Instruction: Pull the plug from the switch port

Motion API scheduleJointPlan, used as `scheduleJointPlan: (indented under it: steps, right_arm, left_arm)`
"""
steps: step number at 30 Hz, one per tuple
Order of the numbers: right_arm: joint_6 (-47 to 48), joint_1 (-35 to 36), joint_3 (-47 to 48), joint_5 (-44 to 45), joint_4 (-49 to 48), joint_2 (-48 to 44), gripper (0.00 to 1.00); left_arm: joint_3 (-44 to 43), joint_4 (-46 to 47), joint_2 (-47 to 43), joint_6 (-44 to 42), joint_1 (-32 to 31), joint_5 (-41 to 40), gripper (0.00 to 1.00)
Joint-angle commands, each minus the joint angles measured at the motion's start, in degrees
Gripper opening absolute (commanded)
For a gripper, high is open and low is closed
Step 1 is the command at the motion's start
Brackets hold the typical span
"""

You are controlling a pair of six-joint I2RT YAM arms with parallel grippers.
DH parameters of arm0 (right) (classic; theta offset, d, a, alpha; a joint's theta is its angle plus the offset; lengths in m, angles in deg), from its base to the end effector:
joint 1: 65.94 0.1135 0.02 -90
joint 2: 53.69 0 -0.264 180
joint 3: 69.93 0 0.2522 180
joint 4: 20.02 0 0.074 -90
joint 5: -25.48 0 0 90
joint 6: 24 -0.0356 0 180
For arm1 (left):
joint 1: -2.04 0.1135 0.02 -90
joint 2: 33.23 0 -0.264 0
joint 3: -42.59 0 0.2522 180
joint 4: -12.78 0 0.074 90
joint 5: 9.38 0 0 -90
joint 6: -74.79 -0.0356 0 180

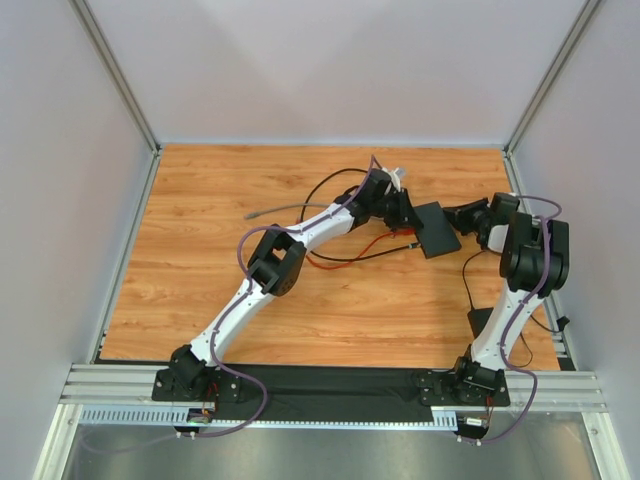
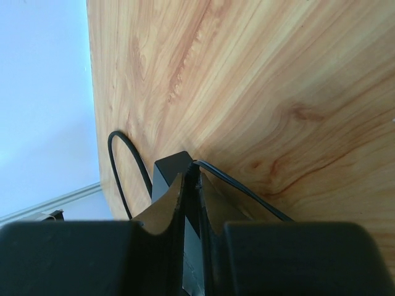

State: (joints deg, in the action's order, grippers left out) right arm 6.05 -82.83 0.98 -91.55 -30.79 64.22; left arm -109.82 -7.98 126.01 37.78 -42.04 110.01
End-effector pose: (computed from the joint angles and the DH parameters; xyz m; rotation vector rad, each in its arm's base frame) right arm 0.3883 -0.1010 0.0999 1.1915 1.9465 0.9280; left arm 0.4263 -0.4371 0.1284 0.1898 2.3736 -1.4758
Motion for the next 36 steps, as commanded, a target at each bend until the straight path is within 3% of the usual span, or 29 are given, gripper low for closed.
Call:
scheduleJointPlan:
  steps: [1,7,17,25,30,31,34,36]
  right_arm:
    - [-0.8,0.5,1.3,7.1,2.5,0.1,0.00]
    - [-6.8,0.5,-0.6,8.4,0.4,0.3,0.00]
    - [-11.0,0.7,-4.9,16.2,-0.9,-2.0,0.00]
    - [-12.7,1.2,-5.6,16.5,-4.1,-0.5,0.00]
    - [-6.9,2.7,-2.6,11.8,-5.5,0.9,0.00]
    - [-6.8,2.9,-3.2,11.3,-7.0,0.7,0.00]
    - [-4.8,2.8,-3.3,9.4,-7.3,0.0,0.00]
    - [-3.9,2.9,-3.5,8.4,-7.5,-0.6,0.00]
  left_arm:
    - [-2.2,-5.8,2.7,2.2,0.7,0.9,0.24]
    - [-4.5,-7.9,3.5,1.3,1.3,1.4,0.18]
    - [-4.2,-8.2,3.2,0.7,1.6,1.6,0.19]
    - [-3.5,-7.9,2.7,-0.2,2.2,1.9,0.19]
    - [0.5,-3.3,-1.5,-2.4,2.2,1.7,0.18]
    - [4.7,-2.7,-3.5,-5.2,2.2,0.7,0.19]
    - [13.8,2.3,-11.1,-10.3,2.1,-4.0,0.28]
    - [14.5,2.8,-13.2,-13.1,1.7,-5.0,0.34]
